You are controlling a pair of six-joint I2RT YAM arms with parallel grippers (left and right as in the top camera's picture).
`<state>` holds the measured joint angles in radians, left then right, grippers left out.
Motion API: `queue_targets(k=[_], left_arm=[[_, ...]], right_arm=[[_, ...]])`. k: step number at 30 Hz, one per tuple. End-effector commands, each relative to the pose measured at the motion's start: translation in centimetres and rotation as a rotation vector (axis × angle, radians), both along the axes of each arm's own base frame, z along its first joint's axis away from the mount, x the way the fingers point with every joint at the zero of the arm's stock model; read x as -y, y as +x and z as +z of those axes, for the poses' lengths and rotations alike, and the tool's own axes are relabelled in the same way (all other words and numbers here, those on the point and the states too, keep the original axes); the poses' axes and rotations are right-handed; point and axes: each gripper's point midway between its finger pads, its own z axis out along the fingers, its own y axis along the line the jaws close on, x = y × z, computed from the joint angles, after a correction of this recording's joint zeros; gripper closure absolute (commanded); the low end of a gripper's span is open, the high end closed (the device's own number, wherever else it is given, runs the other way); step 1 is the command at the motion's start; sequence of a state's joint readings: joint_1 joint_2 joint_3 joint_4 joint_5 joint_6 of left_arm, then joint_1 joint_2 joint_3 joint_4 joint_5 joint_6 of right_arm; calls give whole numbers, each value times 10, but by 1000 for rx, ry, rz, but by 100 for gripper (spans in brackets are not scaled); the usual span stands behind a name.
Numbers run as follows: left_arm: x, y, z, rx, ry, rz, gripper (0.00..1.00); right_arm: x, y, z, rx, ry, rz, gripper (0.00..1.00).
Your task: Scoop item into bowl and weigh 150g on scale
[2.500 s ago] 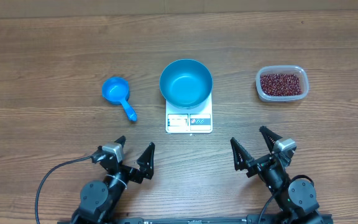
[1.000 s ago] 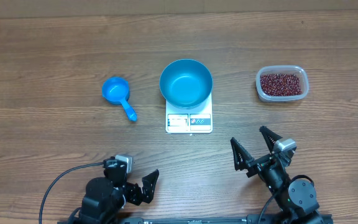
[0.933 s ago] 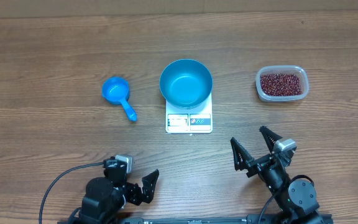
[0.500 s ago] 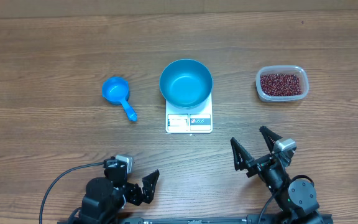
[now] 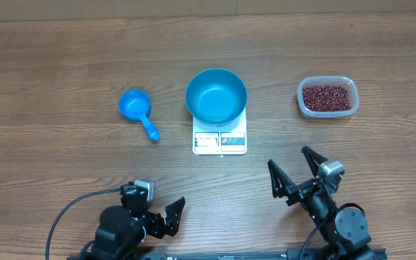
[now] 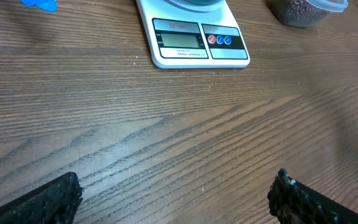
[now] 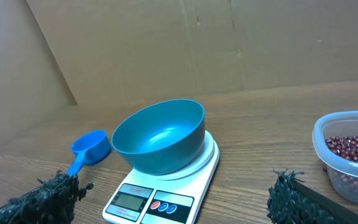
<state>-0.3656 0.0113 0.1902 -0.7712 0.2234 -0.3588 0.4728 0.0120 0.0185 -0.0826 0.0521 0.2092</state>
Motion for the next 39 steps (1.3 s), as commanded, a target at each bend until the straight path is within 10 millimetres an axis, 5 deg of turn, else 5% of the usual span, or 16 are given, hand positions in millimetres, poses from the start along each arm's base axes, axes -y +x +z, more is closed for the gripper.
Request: queue_targets(k=[1,13,31,39], left_arm=[[-19,12,12,95,111,64,0],[-34,20,15,129,161,141,0],[-112,34,26,205,409,537,1],[-112,34,26,205,407,536,0]], right_arm=[[0,0,-2,3,1,-2,0],[0,0,-2,3,1,-2,0],[0,0,-2,3,1,-2,0],[0,0,-2,3,1,-2,0]])
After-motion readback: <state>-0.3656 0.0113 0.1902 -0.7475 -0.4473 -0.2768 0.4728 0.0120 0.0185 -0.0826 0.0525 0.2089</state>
